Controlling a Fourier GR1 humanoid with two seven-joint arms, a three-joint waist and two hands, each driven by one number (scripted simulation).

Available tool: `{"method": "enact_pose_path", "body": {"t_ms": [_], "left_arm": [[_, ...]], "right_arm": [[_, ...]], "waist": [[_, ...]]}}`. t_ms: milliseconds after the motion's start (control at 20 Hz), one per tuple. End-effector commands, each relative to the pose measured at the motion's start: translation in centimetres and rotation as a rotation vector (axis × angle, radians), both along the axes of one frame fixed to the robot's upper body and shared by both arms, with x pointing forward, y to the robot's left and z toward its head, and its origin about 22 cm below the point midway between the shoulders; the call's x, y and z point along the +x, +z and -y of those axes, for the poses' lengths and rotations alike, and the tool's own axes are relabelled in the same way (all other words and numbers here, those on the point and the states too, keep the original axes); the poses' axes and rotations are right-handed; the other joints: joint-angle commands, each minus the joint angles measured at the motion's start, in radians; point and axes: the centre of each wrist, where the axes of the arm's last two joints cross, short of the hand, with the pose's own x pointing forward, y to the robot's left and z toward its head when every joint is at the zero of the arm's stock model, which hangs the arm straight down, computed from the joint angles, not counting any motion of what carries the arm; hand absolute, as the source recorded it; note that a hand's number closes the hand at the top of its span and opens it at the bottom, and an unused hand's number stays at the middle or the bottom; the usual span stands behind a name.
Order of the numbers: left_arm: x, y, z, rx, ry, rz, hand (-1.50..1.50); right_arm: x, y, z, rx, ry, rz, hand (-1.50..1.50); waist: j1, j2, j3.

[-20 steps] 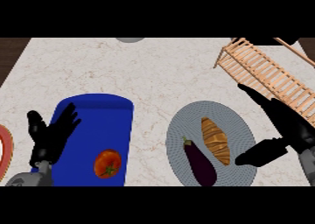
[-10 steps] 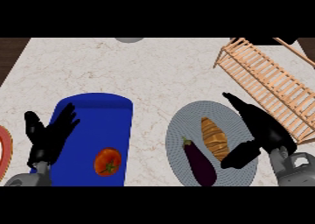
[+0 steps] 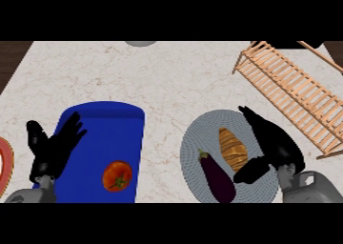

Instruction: Pick the croissant from the placemat and place it in the tiered shelf

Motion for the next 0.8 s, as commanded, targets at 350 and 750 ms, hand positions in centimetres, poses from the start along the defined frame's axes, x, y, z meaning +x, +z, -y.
{"method": "enact_pose_path", "body": {"t_ms": [350,750], "left_arm": [[-0.6,0.5,-0.7,-0.012,-0.001,-0.016,0.00],[-1.2,-0.7,-0.4,-0.001,-0.011,-0.026,0.00]], "right_arm": [[-1.7,-4.6,0.2,-0.084,-0.017,-0.010,-1.50],[1.6,-4.9,0.2,-0.105,-0.045,0.041,-1.50]], "waist": [[0.000,0.002,-0.003],[0.001,0.003,-0.003]]}}
